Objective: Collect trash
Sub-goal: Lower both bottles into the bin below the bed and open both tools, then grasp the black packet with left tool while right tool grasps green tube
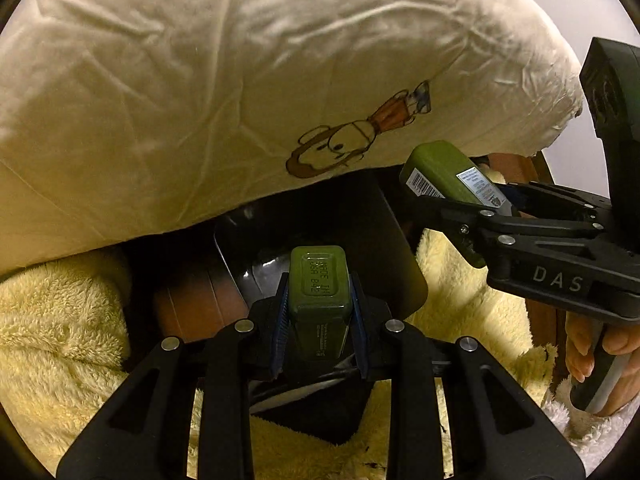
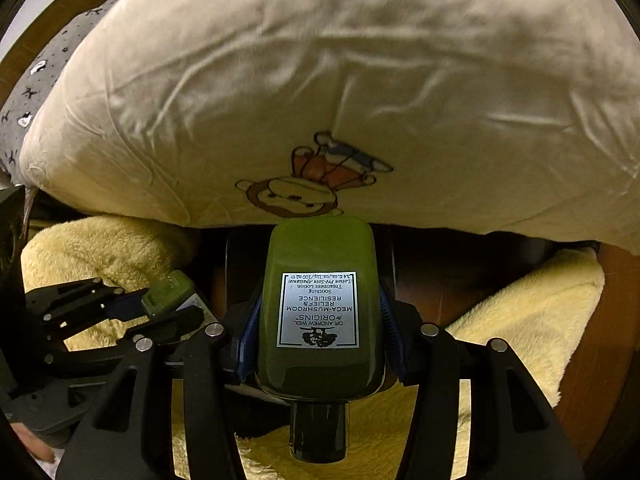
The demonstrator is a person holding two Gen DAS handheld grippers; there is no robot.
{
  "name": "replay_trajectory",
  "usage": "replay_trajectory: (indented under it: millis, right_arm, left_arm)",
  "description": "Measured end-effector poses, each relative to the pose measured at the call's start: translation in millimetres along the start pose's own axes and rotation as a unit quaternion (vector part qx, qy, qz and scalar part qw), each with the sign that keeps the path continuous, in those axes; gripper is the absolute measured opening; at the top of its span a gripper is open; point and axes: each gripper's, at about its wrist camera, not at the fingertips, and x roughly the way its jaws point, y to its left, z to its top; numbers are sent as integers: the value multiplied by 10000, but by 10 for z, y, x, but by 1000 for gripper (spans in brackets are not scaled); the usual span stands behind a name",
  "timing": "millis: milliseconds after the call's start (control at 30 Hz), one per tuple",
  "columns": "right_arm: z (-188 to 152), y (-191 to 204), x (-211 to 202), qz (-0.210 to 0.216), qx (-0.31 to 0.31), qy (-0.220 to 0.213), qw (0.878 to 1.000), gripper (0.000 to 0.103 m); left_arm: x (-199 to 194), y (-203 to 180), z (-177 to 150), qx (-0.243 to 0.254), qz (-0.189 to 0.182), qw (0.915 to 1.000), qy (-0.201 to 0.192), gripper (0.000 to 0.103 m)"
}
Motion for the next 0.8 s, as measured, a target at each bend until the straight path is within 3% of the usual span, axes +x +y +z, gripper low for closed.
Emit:
replay_trajectory:
  millis: [33,100,167,533,800]
  right_arm:
    - [1,-1,14,-2,19,37,10000,53]
    - [1,-31,7,-12,74,-9,10000,66]
    - [18,-74,-45,-28,119,-85,9999,72]
    - [258,-160,-582,-135,209,-796,9965,72]
    - [571,116,-1015,-184,-205,-1680,9854,72]
  left_arm:
    - [-9,0,2,-7,12,10000,15,32]
    - [13,-51,0,1,77,10000,-40,41]
    - [-33,-51,18,30,220,9997,-116,46]
    - [-532,132,88,-20,532,9956,-772,55]
    - [-1135,259,317,-70,783,9836,-1624,62]
